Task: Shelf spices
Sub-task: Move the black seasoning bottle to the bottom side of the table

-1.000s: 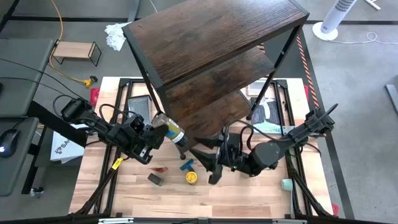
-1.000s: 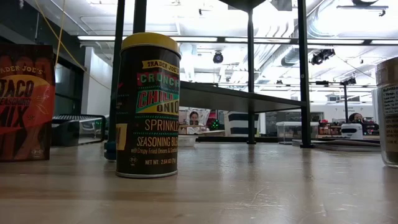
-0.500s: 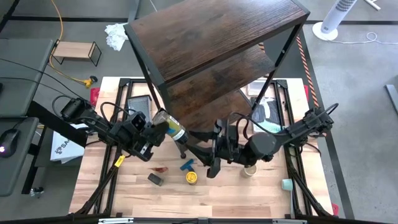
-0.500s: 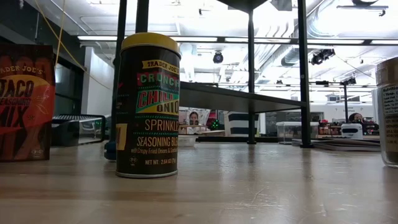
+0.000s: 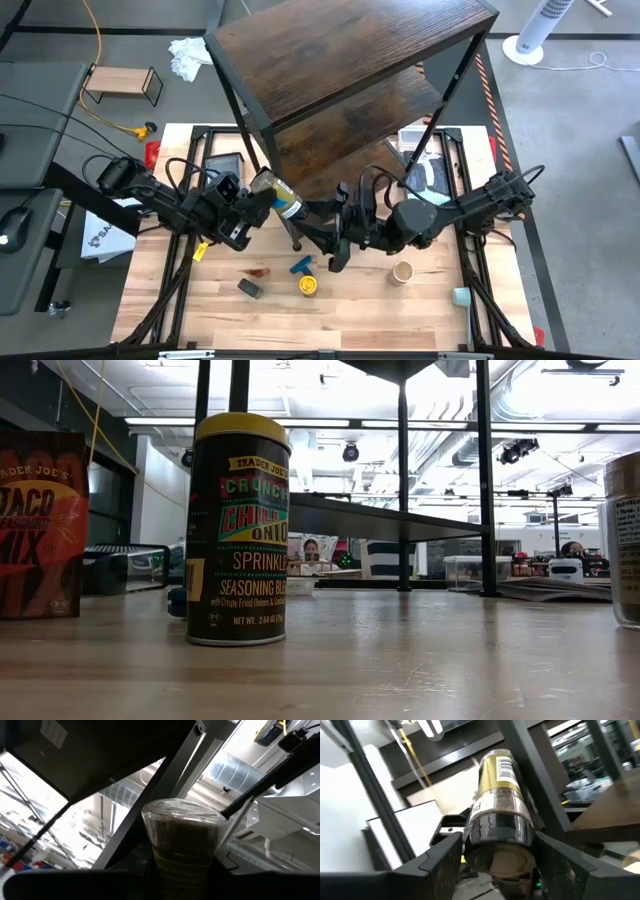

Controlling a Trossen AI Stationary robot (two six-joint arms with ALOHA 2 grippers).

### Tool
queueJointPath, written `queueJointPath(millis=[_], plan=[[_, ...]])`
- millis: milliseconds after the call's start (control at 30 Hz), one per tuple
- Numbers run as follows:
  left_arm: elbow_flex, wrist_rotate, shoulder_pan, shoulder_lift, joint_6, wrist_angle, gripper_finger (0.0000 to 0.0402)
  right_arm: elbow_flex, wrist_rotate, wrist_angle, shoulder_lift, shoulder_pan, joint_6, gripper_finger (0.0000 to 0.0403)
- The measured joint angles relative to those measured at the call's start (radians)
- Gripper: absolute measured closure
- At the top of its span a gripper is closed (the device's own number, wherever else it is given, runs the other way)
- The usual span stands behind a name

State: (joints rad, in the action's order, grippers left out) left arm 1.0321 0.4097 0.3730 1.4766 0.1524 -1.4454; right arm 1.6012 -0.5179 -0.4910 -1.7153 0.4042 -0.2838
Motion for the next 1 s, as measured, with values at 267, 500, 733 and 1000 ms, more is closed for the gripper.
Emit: queueJointPath(millis=[267, 500, 733, 1000], plan=[[0.001, -0.005, 0.000, 0.003, -0.020, 0.003, 0.0310, 0.000, 0.048, 0.024, 0.000, -0.015, -0.016, 0.0176], [0.006, -0.006, 0.000, 0.004, -0.039, 0.008, 0.0310, 0.000, 0.030, 0.023, 0.000, -0.010, -0.013, 0.0213], [0.006, -0.025, 0.003, 0.004, 0.004, 0.008, 0.0224, 0.001, 0.025, 0.023, 0.001, 0.002, -0.003, 0.0213], [0.006, -0.056, 0.059, -0.014, 0.023, 0.025, 0.0134, 0.001, 0.028, 0.019, 0.016, 0.029, 0.032, 0.0213]])
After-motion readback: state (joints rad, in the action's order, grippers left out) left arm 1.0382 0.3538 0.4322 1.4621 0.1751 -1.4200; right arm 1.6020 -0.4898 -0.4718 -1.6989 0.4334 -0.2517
